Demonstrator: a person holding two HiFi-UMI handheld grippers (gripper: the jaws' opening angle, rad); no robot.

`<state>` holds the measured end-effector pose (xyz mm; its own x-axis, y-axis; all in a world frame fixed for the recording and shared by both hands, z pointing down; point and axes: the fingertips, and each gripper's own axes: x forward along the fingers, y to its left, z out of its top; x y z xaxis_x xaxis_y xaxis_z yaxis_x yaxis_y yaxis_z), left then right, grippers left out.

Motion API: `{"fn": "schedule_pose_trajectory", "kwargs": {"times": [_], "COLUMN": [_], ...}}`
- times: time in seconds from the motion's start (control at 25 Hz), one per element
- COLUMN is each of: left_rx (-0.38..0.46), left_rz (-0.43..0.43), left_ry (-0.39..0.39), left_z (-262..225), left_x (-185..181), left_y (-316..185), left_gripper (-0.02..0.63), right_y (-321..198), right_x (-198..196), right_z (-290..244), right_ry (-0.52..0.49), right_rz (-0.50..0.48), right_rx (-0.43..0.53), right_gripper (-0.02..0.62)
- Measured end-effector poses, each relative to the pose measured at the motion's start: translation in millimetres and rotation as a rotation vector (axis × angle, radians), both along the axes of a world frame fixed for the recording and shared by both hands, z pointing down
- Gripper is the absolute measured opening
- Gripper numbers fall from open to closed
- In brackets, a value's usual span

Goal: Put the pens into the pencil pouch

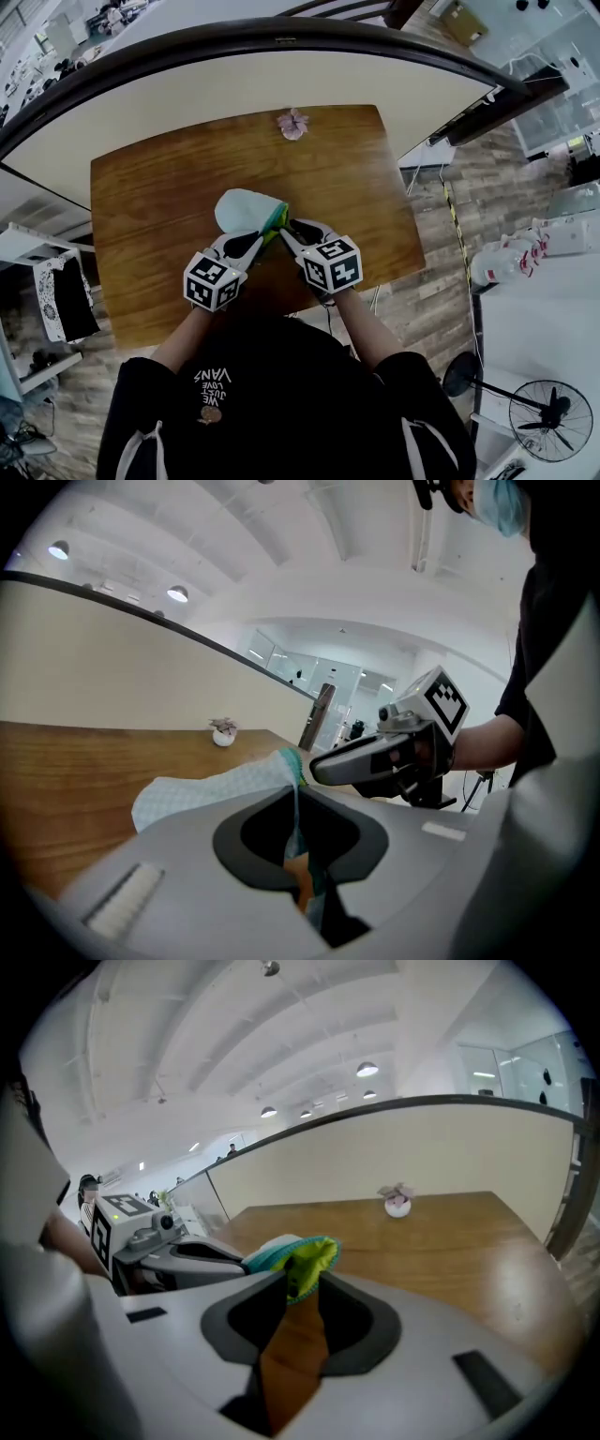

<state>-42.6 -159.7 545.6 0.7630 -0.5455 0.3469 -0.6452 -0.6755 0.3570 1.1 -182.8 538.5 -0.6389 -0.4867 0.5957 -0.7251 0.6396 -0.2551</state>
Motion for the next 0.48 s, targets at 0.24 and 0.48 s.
{"fn": "schedule_pose_trajectory", "kwargs": {"times": [0.24,0.48], "left_rx": [-0.026,-0.074], "left_rz": [-0.01,-0.031], "left_ry": [-0.02,-0.059], "left_z": [8,23], "left_x": [-5,-13], "left_y": [-3,3], "left_gripper": [0.023,0.023], "right_y": [-1,9], "right_x": [57,101], "right_z": [33,75], "right_ry": [0.208,0.367], "right_rz": [0.013,-0.076], "right_rx": [0.037,0.05], "right_gripper": [0.069,0.083]}}
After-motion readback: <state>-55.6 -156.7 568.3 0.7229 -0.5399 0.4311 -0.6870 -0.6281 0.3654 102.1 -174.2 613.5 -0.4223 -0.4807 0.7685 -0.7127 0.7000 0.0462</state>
